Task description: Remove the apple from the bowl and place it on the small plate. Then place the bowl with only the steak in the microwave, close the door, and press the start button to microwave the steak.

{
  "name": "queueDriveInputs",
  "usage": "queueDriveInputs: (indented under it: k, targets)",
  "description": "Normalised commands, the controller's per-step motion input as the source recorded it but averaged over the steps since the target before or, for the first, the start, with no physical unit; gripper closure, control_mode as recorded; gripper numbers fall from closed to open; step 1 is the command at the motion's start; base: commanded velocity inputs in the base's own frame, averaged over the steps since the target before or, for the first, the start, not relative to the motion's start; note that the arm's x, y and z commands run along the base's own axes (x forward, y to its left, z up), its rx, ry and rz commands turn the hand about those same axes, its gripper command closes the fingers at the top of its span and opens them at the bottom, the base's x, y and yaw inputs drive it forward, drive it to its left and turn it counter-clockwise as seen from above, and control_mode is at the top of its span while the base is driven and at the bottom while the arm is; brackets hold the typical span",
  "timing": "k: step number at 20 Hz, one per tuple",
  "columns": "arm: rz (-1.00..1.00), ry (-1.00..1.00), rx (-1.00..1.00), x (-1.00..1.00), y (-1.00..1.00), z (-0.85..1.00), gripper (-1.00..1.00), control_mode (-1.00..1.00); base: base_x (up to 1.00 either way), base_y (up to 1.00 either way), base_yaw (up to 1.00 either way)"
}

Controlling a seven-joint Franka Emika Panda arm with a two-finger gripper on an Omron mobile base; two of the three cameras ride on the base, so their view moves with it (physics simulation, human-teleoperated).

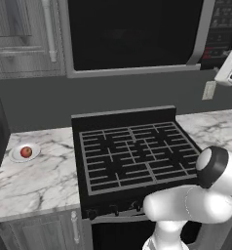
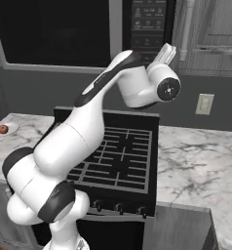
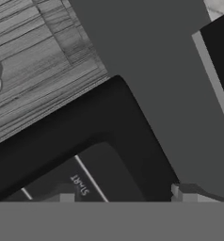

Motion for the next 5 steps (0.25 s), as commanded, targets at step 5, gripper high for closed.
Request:
queueDriveInputs:
  k: [5]
  targets:
    - [0.00, 0.01, 0.00, 0.38, 0.02, -0.24, -1.00, -1.00, 0.00, 0.00, 0.00]
